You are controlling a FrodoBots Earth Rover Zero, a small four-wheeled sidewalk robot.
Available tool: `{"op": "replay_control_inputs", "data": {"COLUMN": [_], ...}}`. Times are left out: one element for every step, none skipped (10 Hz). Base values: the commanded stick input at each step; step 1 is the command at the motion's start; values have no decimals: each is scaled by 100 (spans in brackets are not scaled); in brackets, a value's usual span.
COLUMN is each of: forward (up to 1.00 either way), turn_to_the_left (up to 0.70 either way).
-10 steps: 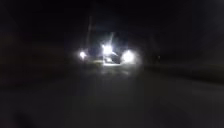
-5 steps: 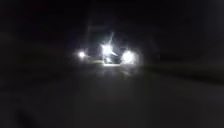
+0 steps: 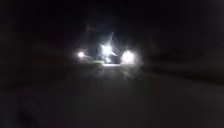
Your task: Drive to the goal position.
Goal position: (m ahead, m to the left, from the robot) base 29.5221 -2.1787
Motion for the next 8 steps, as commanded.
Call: {"op": "replay_control_inputs", "data": {"forward": [70,70,70,70,70,70,70,70], "turn_to_the_left": [0,0,0,0,0,0,0,0]}}
